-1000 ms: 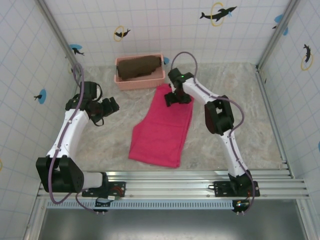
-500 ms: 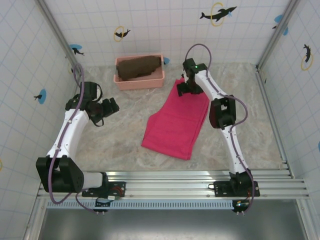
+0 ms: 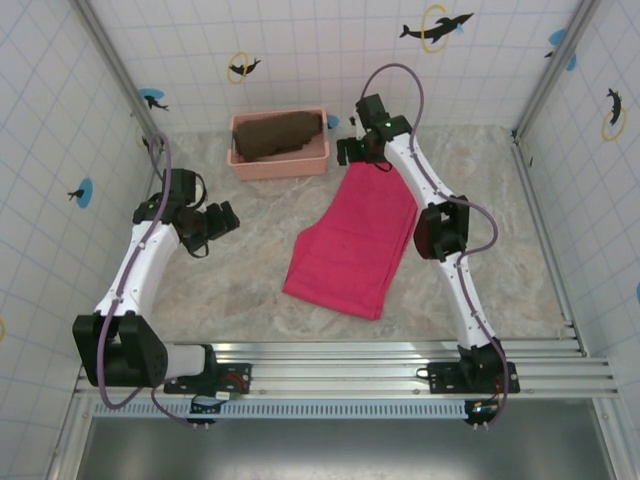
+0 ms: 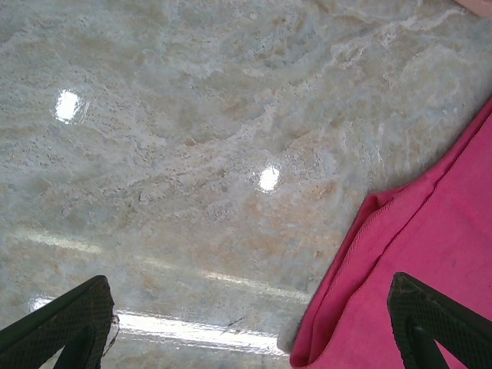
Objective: Roll up the long pants
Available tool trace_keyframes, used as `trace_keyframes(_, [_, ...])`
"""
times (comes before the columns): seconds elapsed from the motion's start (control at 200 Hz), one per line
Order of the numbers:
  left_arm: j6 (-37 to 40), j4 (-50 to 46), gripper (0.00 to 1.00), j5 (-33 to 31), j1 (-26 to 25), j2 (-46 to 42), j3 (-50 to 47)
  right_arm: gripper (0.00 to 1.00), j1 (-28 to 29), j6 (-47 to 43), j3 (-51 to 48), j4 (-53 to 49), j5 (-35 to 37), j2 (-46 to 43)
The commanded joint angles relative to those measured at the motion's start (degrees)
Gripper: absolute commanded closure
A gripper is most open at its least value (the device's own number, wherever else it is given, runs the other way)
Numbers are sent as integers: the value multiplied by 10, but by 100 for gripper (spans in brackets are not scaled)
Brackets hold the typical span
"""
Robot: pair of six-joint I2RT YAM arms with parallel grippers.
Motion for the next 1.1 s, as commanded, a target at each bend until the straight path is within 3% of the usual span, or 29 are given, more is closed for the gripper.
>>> trace_keyframes(0.0, [-1,-1,6,7,-2,-35,-11,1,5,39,12,72,-9,34])
trace_keyframes(0.375, [3,-48,7,10,-8,-76,-3,1,18,223,13,362,-188,110])
trace_keyframes(0.545, [8,-65,7,2,-11,-89,0,1,37,298,13,478,-237,148])
trace_keyframes(0.701, [8,-71,7,0,-13,-89,5,2,50,425,21,640,-283,196])
trace_keyframes(0.816, [7,-70,7,-4,-12,-90,2,2,65,478,45,688,-325,224])
trace_keyframes(0.931, [3,-61,7,-6,-12,-90,-3,1,76,480,44,677,-364,226])
trace_keyframes(0.996, [-1,-55,7,-2,-13,-91,-9,3,76,440,44,618,-370,210])
trace_keyframes(1.041, [-3,-50,7,1,-12,-93,-14,4,75,360,44,494,-345,180])
trace_keyframes(1.096, [-4,-42,6,11,-14,-94,-21,1,77,223,41,305,-256,125])
